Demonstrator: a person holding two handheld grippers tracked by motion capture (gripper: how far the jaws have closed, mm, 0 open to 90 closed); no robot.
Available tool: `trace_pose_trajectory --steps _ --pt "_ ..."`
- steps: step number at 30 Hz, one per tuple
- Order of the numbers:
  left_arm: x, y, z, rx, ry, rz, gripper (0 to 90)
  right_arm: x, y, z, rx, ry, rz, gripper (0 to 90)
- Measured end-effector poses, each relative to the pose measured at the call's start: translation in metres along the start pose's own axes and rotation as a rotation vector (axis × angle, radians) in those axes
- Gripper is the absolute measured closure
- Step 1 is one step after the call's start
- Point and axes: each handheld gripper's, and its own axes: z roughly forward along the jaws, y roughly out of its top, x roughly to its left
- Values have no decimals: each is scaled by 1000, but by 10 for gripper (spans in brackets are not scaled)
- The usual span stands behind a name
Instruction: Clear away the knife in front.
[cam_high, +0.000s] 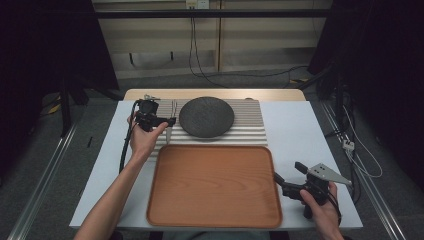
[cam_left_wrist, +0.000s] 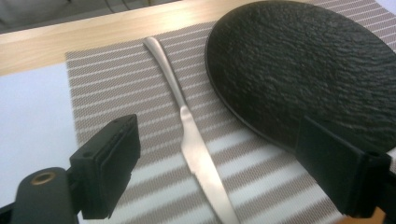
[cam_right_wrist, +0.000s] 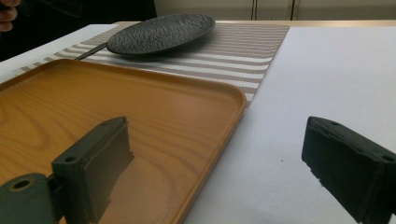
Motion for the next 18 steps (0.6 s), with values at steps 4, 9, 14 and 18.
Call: trace_pose_trajectory --steps 4,9,14,18 --pt "6 7 16 14 12 -15 178 0 -1 3 10 12 -6 80" --pt "8 9 36 38 84 20 263 -1 -2 3 8 22 14 82" --pt "14 12 53 65 84 1 333 1 -1 2 11 31 3 81" --pt "17 14 62 80 103 -6 369 2 -2 1 10 33 2 81"
